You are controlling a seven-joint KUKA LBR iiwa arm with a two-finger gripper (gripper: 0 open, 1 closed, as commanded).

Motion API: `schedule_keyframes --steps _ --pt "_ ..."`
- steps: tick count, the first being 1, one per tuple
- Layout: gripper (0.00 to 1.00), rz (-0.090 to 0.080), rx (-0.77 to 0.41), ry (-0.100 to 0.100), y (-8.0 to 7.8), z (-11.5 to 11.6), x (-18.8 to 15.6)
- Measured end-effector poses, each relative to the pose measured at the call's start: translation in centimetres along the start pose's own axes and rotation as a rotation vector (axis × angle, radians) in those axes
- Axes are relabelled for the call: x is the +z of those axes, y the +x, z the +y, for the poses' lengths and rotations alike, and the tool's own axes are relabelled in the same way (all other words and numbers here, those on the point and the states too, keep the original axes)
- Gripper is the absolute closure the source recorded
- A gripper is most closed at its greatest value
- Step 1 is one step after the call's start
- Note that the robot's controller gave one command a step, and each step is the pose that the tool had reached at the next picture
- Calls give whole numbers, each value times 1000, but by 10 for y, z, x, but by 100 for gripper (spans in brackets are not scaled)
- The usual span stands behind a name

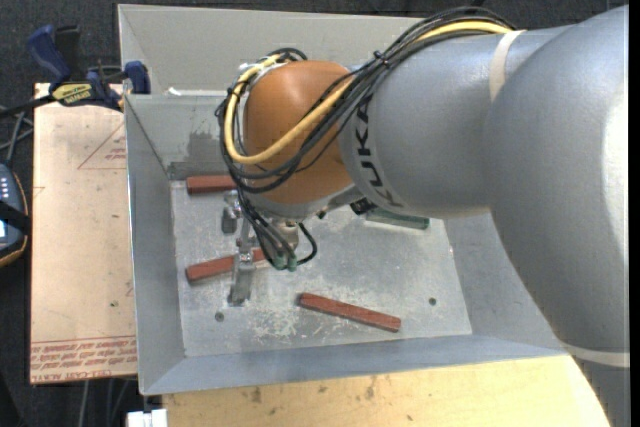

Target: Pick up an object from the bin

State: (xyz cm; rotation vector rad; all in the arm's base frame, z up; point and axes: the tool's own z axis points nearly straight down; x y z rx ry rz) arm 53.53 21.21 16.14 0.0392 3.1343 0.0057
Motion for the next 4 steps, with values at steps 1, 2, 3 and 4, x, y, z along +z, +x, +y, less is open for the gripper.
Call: schedule_keyframes --steps 1,2,3,4 --pt "100 6 -104 2 7 -2 80" --pt "100 7 -104 2 7 -2 80" --pt "100 1 -122 -1 11 -6 83" --pt "100 -2 -138 -1 11 -5 85"
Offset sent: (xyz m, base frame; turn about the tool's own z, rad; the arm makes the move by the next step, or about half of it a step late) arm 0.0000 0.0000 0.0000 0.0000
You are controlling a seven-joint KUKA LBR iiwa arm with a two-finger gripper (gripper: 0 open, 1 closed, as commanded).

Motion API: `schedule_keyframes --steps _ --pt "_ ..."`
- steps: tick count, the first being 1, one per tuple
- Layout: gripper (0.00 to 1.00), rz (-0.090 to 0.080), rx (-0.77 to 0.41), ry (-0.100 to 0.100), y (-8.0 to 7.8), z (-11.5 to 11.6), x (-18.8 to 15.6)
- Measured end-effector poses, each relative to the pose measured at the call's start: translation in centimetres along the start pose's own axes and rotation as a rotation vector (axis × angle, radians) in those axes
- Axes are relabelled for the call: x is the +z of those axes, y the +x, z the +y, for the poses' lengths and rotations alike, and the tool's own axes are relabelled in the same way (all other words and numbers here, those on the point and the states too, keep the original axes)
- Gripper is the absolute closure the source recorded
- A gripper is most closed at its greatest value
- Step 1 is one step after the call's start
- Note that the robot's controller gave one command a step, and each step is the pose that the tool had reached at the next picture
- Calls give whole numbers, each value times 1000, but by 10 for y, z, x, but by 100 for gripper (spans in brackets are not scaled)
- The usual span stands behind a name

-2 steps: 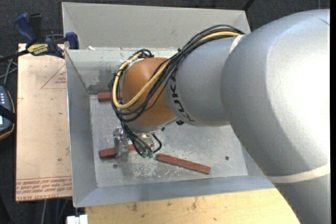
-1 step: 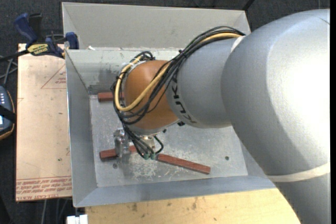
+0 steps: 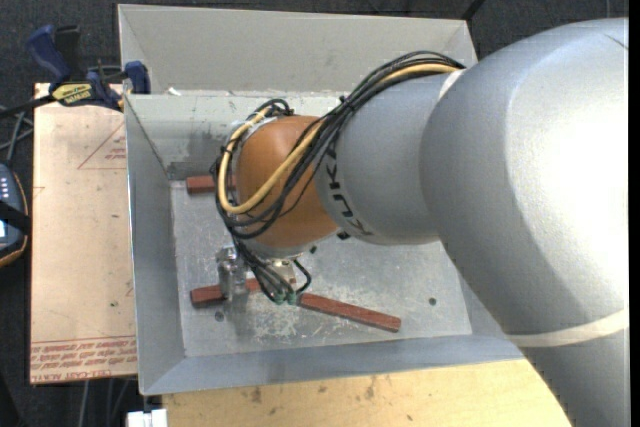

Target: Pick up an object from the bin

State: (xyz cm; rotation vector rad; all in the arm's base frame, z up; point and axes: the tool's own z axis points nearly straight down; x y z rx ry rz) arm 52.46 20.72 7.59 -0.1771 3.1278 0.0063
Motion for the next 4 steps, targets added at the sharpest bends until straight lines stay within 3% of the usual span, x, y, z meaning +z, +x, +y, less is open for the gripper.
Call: schedule_keyframes --steps 2,3,4 --pt "100 -2 -86 -2 -1 1 2" --pt "100 10 -118 2 -4 7 -30" --pt "0 5 -127 2 -12 -16 -125"
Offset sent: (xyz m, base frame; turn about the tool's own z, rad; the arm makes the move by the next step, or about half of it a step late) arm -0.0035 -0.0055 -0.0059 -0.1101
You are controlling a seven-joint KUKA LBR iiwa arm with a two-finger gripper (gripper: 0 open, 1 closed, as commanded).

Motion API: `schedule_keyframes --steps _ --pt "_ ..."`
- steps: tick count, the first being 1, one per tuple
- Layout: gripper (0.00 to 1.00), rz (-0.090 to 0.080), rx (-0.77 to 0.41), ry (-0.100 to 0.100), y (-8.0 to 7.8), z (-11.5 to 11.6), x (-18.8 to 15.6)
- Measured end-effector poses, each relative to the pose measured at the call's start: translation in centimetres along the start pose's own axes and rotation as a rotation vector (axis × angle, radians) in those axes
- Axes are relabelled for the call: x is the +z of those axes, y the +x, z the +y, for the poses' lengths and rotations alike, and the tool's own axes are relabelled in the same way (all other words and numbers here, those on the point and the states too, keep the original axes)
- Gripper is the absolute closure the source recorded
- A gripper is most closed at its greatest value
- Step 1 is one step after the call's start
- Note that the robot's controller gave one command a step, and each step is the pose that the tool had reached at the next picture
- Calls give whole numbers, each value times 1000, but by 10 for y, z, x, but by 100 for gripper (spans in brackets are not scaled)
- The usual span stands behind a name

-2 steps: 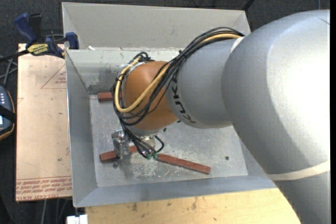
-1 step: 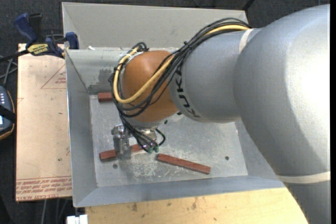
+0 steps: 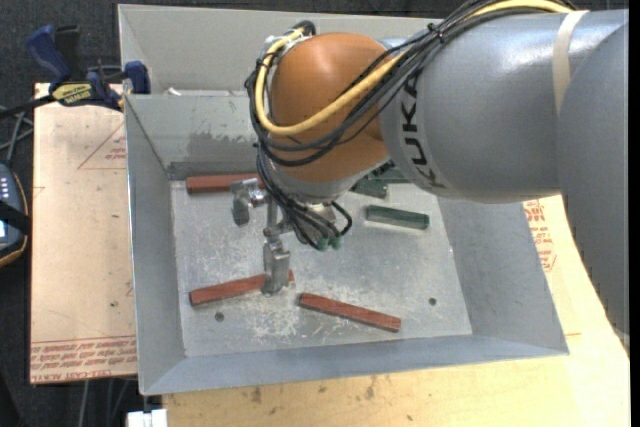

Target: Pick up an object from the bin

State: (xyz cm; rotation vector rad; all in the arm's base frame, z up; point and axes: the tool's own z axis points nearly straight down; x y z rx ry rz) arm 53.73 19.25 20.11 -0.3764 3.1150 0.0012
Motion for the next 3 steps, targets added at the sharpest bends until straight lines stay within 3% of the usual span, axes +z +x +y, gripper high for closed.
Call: schedule_keyframes --steps 1,2,3 --pt "0 1 0 0 0 0 1" --pt "0 -4 45 -2 -6 1 54" --pt "100 3 -198 -2 -19 -9 131"
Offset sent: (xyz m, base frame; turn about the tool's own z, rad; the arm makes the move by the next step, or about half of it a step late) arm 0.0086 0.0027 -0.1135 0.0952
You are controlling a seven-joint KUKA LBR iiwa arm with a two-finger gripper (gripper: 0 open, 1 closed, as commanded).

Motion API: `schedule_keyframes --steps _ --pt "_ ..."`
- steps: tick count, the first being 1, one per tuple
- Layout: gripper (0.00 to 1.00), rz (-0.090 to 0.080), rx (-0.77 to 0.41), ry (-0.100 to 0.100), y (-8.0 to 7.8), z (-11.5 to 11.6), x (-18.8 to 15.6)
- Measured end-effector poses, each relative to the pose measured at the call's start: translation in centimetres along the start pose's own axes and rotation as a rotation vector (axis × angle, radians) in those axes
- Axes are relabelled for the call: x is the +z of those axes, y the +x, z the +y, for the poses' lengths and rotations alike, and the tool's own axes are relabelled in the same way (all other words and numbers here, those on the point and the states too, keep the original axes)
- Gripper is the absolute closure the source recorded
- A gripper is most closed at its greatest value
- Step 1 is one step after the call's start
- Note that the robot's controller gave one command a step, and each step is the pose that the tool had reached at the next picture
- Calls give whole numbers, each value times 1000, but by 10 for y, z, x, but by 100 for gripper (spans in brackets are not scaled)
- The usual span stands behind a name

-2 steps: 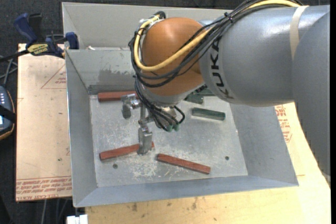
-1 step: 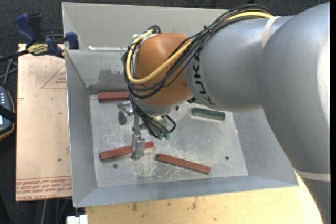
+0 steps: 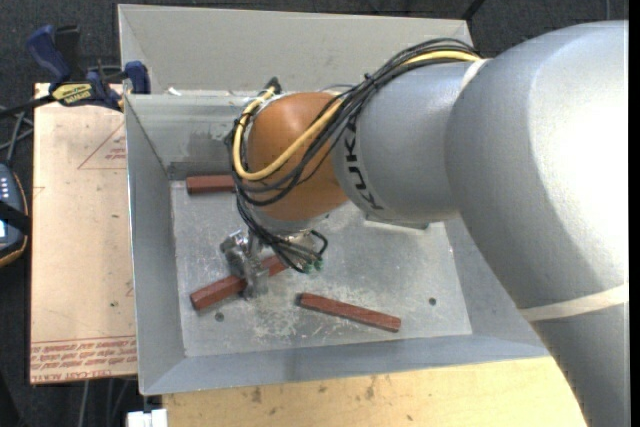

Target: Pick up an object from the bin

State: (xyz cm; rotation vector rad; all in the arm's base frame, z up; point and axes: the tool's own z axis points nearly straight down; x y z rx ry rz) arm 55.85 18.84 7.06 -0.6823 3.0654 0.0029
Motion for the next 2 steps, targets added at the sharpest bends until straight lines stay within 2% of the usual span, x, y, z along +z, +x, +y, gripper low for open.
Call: schedule_keyframes --steps 1,2 --pt "100 0 0 0 0 0 0" --pt "100 -10 6 2 -1 -6 -180"
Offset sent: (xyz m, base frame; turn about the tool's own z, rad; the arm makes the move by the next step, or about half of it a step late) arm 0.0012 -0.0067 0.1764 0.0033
